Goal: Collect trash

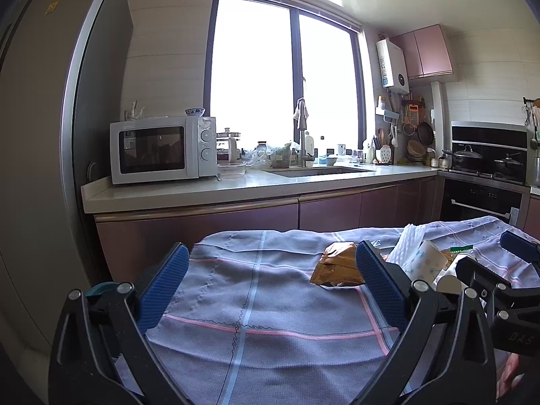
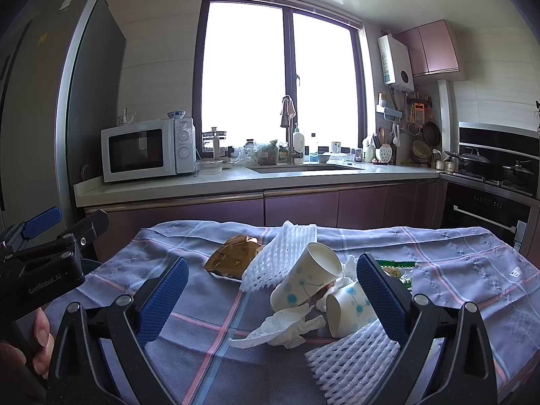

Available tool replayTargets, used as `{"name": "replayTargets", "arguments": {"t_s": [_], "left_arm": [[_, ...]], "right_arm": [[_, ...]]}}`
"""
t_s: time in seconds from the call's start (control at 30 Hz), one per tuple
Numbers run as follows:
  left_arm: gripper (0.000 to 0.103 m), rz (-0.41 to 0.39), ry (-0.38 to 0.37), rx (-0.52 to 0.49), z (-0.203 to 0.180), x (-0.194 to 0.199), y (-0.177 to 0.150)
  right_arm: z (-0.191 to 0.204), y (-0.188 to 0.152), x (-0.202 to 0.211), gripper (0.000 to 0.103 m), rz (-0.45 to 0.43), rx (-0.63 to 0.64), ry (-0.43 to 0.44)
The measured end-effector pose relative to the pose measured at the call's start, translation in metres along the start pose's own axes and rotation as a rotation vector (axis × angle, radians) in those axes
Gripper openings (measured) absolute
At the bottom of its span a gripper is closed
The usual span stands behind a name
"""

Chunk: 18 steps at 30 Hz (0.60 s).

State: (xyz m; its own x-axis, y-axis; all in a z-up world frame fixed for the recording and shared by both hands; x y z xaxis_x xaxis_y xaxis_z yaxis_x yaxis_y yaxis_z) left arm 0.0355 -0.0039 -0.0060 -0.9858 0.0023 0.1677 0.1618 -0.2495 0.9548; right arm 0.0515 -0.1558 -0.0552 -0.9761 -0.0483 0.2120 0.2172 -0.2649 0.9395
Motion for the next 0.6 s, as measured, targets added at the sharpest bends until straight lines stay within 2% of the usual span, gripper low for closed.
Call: {"name": "replayTargets", "arguments": {"t_s": [0.6], "left_arm": [[0.097, 0.001, 0.0, 0.003, 0.0005, 0.001, 0.0006]], "right_arm": [[-0.001, 0.0005, 0.0009, 0.096, -0.001, -0.005, -0.002]]}}
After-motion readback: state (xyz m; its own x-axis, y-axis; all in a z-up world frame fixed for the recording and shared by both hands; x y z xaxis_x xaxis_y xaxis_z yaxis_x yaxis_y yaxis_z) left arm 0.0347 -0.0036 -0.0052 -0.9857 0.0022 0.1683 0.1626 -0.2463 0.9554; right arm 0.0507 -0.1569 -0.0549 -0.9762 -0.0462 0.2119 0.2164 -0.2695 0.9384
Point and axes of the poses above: each gripper's, at about its wrist camera, not at the fingertips, and x roughly against the way its jaws point, z to its left, y to its top, the point moved 5 cm from there along -x, roughly the way its jaws point, and after that the axes turned 13 degrees about -x, right-handed, at the moved point
